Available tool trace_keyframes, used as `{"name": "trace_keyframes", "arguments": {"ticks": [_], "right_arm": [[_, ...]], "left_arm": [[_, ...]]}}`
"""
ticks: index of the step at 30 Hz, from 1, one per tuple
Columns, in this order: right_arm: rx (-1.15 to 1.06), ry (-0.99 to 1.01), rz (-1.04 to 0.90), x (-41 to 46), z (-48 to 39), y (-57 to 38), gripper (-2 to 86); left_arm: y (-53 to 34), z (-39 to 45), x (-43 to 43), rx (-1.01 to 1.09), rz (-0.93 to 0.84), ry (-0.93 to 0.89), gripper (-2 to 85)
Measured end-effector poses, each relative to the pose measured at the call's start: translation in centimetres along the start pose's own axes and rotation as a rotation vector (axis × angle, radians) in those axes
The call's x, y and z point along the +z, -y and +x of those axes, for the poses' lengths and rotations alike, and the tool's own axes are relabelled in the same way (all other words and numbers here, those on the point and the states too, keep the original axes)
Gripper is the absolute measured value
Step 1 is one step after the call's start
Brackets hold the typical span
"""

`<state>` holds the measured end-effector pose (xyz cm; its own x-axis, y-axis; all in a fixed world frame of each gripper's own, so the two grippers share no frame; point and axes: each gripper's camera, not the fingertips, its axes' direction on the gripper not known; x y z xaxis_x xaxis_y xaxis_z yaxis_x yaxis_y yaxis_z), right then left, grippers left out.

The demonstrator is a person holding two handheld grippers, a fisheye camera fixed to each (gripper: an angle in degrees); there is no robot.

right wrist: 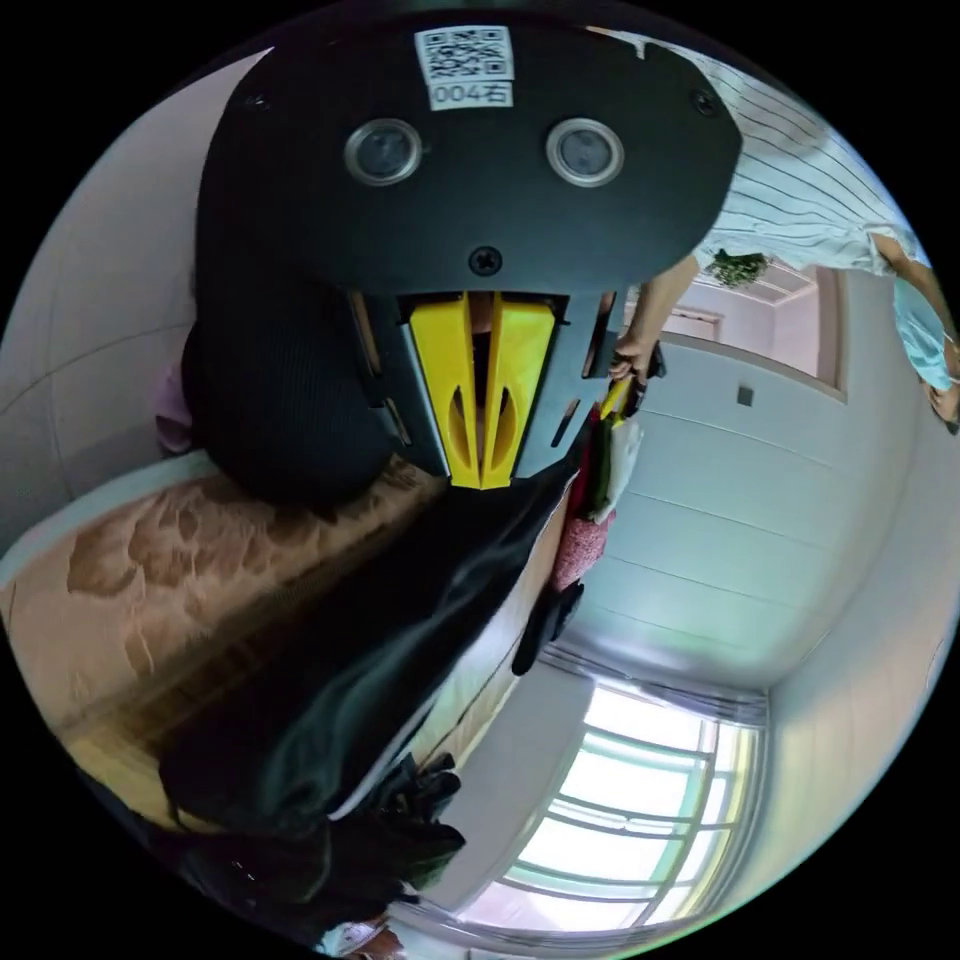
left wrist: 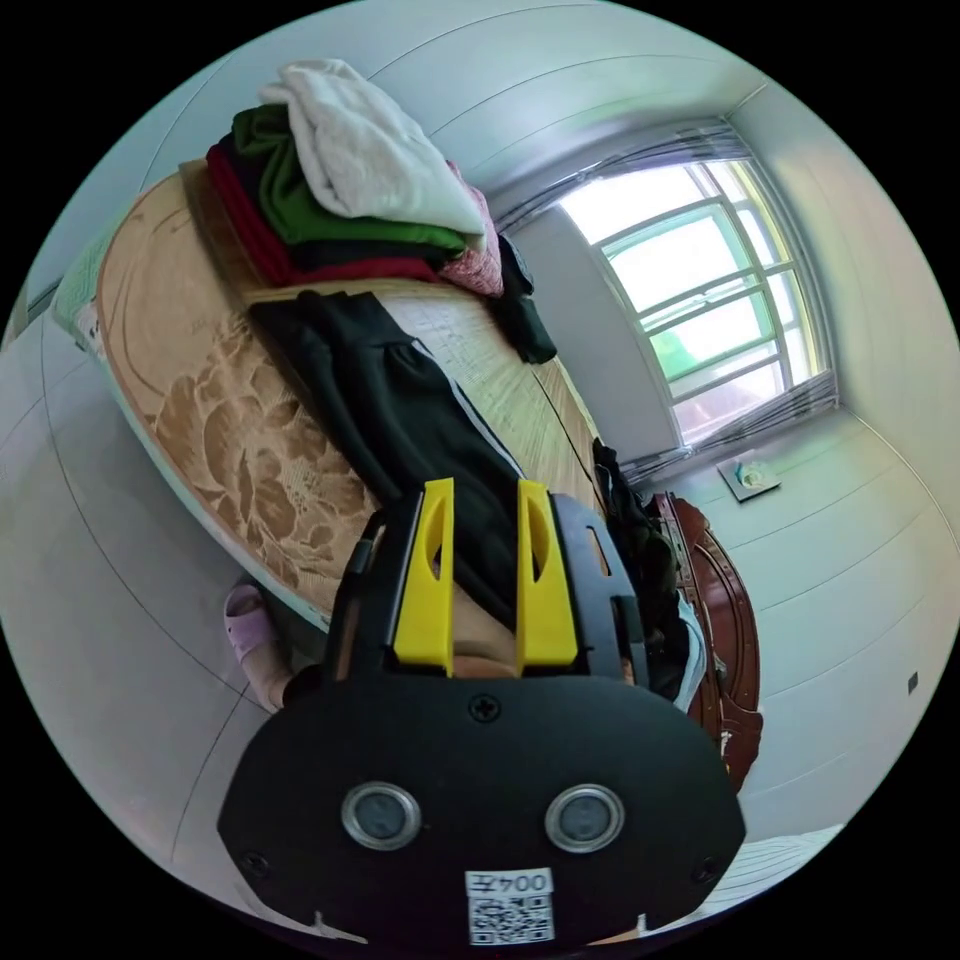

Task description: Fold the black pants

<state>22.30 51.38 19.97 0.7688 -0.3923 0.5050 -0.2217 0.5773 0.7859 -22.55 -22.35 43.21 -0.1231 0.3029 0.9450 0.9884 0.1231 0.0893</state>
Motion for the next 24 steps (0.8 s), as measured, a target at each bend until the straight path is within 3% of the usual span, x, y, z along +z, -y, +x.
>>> {"name": "trace_keyframes", "arguments": {"ticks": [14,18,24], "right_arm": [[0.072,-0.031,-0.08,-6.2,2.8,3.0,-0.7],[0.076,-0.045,-0.09,-7.4,2.9,3.2,-0.7],[0.085,-0.057,-0.112,-8.6,2.9,3.4,-0.7]], "left_arm": [[13.7,-7.1,-3.4,-0.295,0.079,0.044,11.1],[15.5,-10.5,-3.9,-0.401,0.077,-0.047,12.6],[18.8,-10.7,-3.5,-0.332,0.054,-0.098,12.6]]}}
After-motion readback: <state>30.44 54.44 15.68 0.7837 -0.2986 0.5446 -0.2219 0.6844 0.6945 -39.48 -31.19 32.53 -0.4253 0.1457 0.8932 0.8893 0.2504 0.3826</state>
